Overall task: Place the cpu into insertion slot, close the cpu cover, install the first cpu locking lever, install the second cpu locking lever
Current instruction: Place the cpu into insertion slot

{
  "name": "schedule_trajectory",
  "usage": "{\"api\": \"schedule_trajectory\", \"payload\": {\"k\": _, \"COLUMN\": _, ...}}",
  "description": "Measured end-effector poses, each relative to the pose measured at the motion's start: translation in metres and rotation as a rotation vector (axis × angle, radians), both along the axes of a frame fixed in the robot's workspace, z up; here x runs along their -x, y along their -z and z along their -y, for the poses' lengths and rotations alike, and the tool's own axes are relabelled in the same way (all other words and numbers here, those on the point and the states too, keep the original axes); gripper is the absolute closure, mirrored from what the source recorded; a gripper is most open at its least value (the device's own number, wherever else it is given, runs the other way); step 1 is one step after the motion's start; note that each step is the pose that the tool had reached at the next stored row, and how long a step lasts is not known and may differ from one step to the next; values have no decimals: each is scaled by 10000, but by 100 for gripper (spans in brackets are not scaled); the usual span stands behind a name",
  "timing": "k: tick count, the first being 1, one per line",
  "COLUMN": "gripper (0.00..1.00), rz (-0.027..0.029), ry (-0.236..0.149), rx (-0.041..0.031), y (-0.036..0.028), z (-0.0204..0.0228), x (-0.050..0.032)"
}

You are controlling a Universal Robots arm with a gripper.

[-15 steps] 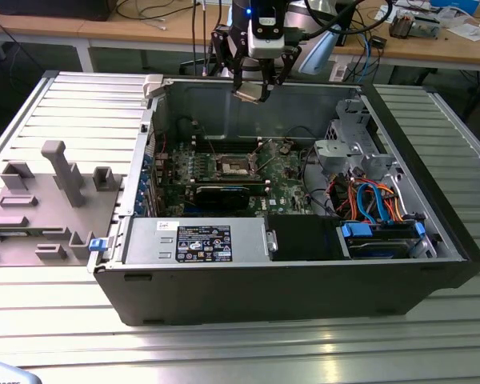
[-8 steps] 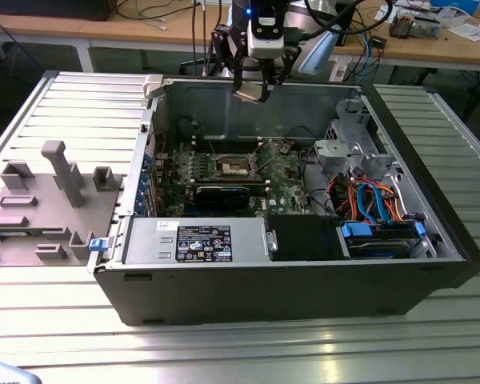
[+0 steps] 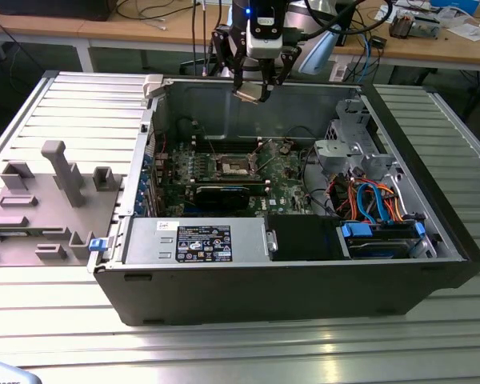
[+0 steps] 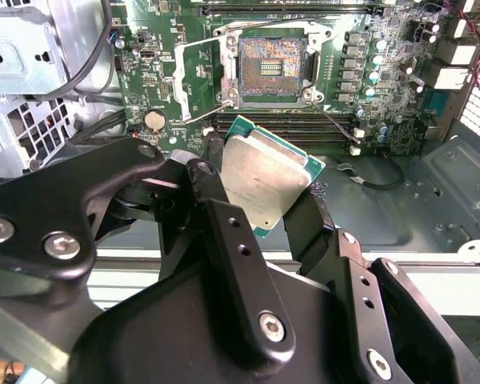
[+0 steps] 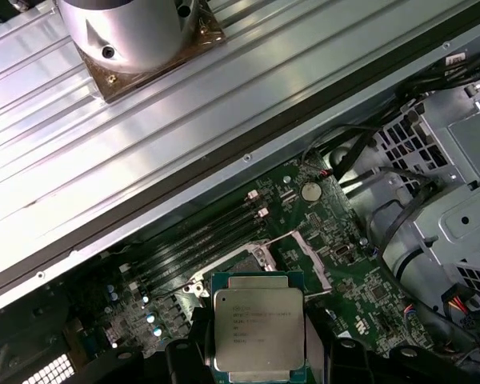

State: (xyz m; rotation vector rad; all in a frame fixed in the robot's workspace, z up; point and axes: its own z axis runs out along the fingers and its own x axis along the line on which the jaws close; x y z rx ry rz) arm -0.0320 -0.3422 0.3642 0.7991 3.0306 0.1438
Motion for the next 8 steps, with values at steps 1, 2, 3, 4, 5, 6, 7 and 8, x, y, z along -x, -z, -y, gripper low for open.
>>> {"api": "schedule_trajectory", "payload": {"k": 1, "gripper": 45, "rz": 1, "ry": 5, "rx": 0, "y": 0, "z": 0, "x": 0}}
{"api": "schedule_trajectory", "payload": {"k": 2, "gripper": 45, "rz": 0, "ry": 10, "rx": 0, "y": 0, "z": 0, "x": 0}}
{"api": "schedule_trajectory", "payload": {"k": 3, "gripper": 45, "rz": 0, "ry": 16, "rx": 0, "y": 0, "z": 0, "x": 0}}
{"api": "schedule_trajectory", "payload": {"k": 4, "gripper": 45, "rz": 0, "ry": 19, "rx": 0, "y": 0, "z": 0, "x": 0}}
{"api": "schedule_trajectory", "payload": {"k": 5, "gripper": 45, "rz": 1, "ry": 29, "rx": 0, "y": 0, "z": 0, "x": 0}}
{"api": "schedule_trajectory", "payload": {"k": 6, "gripper": 45, "rz": 0, "ry": 36, "rx": 0, "y": 0, "z": 0, "x": 0}}
{"api": "schedule_trajectory", "payload": {"k": 7, "gripper": 45, "rz": 0, "ry": 46, "rx": 0, "y": 0, "z": 0, "x": 0}}
{"api": "schedule_trajectory", "payload": {"k": 8, "gripper": 45, "rz": 0, "ry": 53, "rx": 0, "y": 0, "z": 0, "x": 0}}
